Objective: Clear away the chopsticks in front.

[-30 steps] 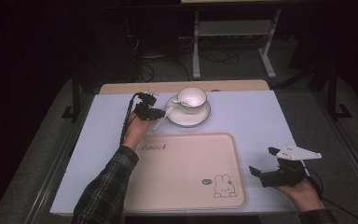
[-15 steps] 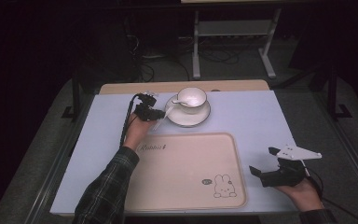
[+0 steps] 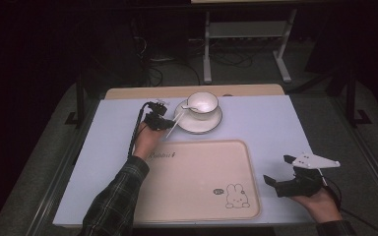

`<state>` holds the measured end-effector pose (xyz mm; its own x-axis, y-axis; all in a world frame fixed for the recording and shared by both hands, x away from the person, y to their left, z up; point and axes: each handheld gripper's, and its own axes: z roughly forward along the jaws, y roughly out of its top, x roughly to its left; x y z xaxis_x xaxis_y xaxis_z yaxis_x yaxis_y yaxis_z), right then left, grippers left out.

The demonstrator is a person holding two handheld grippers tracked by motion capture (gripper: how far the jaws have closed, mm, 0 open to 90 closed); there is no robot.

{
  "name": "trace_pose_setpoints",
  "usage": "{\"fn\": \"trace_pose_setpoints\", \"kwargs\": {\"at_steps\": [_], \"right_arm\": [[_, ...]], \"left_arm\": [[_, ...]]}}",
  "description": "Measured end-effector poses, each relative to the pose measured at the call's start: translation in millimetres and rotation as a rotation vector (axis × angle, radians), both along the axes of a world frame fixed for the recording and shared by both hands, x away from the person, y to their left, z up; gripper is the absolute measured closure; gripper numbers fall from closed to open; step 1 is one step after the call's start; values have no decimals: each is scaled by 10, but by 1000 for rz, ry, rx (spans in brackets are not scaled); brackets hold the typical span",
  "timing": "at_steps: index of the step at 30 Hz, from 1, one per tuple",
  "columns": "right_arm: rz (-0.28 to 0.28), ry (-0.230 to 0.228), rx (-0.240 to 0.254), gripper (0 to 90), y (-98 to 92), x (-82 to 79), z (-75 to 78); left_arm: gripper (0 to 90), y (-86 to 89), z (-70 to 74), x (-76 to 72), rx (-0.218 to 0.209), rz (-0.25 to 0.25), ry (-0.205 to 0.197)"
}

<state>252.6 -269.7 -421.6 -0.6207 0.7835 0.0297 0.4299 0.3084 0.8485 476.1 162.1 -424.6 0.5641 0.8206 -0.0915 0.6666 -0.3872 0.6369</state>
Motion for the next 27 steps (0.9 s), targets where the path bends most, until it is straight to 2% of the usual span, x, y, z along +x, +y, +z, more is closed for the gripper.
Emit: {"fn": "trace_pose_setpoints", "kwargs": {"at_steps": [2, 6, 11, 12, 13, 23, 25, 27], "right_arm": [[-1, -1, 0, 0, -1, -1, 1], [-2, -2, 1, 0, -3, -3, 2], [-4, -4, 2, 0, -9, -8, 4], [-5, -5, 2, 0, -10, -8, 4], [-5, -5, 2, 0, -10, -8, 4], [0, -7, -1, 0, 5, -4, 6], [-2, -7, 0, 0, 3, -3, 6], [-2, -7, 0, 0, 4, -3, 6]], "left_arm": [[844, 1, 5, 0, 10, 8, -5], [853, 45, 45, -14, 2, 38, -47], [855, 196, 120, -65, -46, 56, -59], [855, 280, 150, -109, -60, 59, -55], [855, 280, 150, -109, -60, 59, -55], [855, 688, 250, -455, -86, 63, -65], [855, 785, 268, -580, -89, 58, -64], [855, 812, 280, -624, -89, 56, -63]]}}
